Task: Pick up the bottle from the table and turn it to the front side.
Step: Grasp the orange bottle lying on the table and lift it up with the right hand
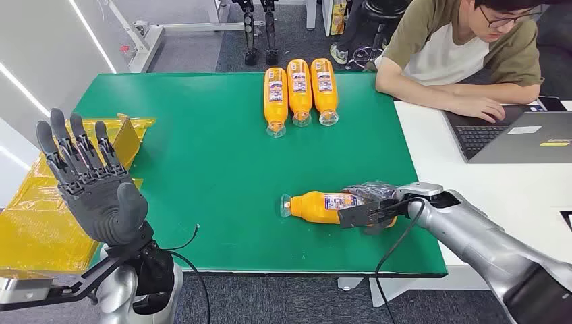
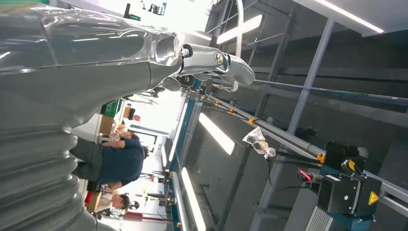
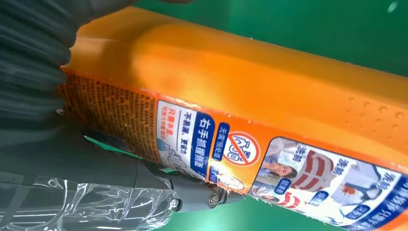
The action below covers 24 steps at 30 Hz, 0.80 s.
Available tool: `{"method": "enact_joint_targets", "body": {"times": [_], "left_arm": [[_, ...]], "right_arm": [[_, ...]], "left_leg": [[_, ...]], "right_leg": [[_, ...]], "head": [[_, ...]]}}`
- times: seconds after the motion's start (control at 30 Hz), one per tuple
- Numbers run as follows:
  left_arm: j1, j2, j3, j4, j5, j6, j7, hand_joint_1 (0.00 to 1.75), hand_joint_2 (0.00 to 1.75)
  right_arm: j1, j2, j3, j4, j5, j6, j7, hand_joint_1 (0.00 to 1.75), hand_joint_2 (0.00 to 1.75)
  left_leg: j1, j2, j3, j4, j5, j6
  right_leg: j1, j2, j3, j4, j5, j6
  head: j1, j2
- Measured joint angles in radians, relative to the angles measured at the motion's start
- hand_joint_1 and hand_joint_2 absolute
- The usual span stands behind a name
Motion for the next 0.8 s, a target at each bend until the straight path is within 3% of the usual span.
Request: {"method": "enact_joint_targets", "body": {"times": [0.2,0.43,0.57,0.8], "left_arm": [[0.000,0.000,0.000,0.000,0.002,0.000,0.000,0.00,1.75],[0.000,0.000,0.000,0.002,0.000,0.003,0.000,0.00,1.75],[-0.001,0.000,0.000,0.016,-0.002,0.017,0.001,0.00,1.75],[-0.009,-0.002,-0.001,0.083,0.012,0.032,0.002,0.00,1.75]], "right_arm": [[0.021,0.008,0.008,0.028,-0.004,-0.159,-0.024,1.75,1.75],[0.102,0.052,-0.032,0.051,-0.027,-0.461,-0.024,1.75,1.75],[0.173,0.101,-0.097,0.050,-0.045,-0.658,-0.042,1.75,1.75],[0.307,0.204,-0.292,-0.038,-0.050,-0.966,-0.156,1.75,1.75]], "left_leg": [[0.000,0.000,0.000,0.000,0.000,0.000],[0.000,0.000,0.000,0.000,0.000,0.000],[0.001,0.000,0.000,0.000,0.000,0.000],[0.001,0.001,0.000,-0.001,0.000,0.000]], "right_leg": [[0.000,0.000,0.000,0.000,0.000,0.000],[0.001,0.000,0.000,0.000,0.000,0.000],[0.001,0.000,0.000,0.000,0.000,0.000],[0.002,0.001,-0.001,0.000,-0.001,0.000]], "head": [[0.000,0.000],[0.000,0.000],[0.000,0.000],[0.000,0.000]]}}
